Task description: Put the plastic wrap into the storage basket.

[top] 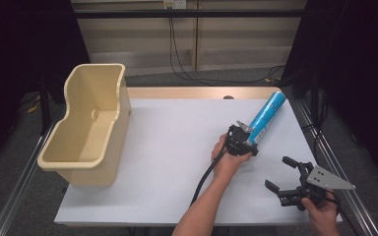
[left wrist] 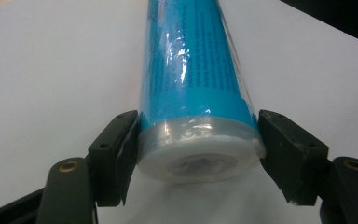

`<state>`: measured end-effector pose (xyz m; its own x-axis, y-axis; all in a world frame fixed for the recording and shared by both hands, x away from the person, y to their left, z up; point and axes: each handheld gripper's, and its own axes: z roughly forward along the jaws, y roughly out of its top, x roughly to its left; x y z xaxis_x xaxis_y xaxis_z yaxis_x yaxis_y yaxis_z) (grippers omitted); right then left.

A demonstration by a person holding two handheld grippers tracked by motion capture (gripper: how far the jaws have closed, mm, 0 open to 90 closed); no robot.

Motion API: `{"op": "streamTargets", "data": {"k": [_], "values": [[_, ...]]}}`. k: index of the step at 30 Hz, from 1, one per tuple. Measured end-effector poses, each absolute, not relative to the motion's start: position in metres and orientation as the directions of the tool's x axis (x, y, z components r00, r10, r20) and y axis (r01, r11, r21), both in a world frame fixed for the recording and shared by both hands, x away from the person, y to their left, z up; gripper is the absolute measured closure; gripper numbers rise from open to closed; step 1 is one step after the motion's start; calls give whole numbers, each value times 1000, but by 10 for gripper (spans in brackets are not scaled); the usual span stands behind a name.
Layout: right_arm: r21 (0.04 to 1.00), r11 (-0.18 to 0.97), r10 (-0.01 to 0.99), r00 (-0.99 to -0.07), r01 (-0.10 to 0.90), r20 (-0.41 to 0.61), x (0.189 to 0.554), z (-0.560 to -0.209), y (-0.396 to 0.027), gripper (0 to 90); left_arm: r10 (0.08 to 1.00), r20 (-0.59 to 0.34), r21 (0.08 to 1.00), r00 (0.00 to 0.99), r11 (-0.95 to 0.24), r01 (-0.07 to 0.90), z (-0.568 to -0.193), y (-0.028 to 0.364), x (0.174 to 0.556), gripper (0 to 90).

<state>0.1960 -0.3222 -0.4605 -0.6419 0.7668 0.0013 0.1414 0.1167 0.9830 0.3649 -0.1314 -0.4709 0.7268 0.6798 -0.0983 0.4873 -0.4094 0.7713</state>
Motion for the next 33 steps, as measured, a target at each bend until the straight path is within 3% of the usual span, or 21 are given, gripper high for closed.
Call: {"op": "streamTargets", "data": {"k": [16, 33], "values": [[981, 129, 764, -646, 143, -7, 196, -461, -320, 2, 631, -91, 760, 771, -456, 463, -467, -43, 349, 320], [979, 137, 759, -651, 150, -6, 197, -462, -316, 2, 611, -99, 766, 785, -456, 452, -466, 71, 304, 319]]}}
